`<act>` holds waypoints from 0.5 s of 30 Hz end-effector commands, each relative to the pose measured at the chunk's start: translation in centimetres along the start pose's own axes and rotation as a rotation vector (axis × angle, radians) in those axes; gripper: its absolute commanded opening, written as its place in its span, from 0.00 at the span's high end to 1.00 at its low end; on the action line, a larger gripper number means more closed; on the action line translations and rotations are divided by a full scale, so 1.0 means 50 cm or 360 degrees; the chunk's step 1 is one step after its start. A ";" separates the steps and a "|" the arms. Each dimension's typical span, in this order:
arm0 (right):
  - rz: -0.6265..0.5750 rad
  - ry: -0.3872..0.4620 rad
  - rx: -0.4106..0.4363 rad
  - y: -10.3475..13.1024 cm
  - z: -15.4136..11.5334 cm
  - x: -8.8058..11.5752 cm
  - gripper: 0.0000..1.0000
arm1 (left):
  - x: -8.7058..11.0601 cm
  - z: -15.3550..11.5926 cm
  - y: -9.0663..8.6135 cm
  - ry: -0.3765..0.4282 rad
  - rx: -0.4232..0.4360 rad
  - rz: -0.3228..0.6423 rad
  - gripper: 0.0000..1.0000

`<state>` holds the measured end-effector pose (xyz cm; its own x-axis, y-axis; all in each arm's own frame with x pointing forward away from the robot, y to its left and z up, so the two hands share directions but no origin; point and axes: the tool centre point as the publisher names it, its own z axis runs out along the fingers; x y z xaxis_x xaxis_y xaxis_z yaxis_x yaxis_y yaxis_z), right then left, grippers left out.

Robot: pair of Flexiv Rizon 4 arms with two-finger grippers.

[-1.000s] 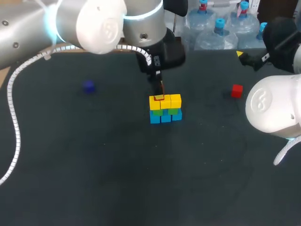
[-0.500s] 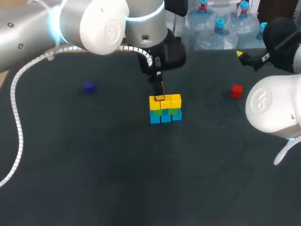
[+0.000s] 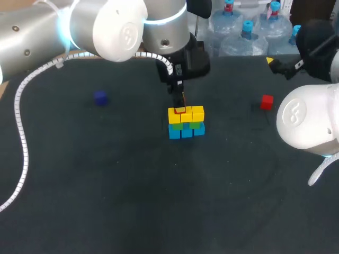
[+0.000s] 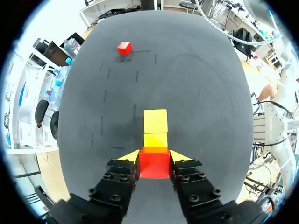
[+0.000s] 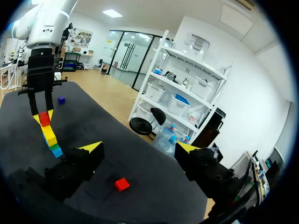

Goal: Place the blue cubes, place green cubes on the blue cubes, place the yellow cubes on the green cubes, then place the red cubes on the yellow cubes, and place purple cube on the red cubes.

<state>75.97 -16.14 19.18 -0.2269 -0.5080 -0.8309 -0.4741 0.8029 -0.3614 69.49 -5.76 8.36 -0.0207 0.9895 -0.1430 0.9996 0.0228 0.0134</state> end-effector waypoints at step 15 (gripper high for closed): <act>0.0001 -0.0002 -0.0003 -0.001 0.000 0.001 0.00 | -0.005 -0.006 0.005 -0.0001 0.0012 0.0001 0.53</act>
<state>75.97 -16.14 19.18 -0.2269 -0.5080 -0.8309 -0.4741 0.8029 -0.3614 69.59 -5.87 8.50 -0.0223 0.9889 -0.1470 0.9997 0.0241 0.0102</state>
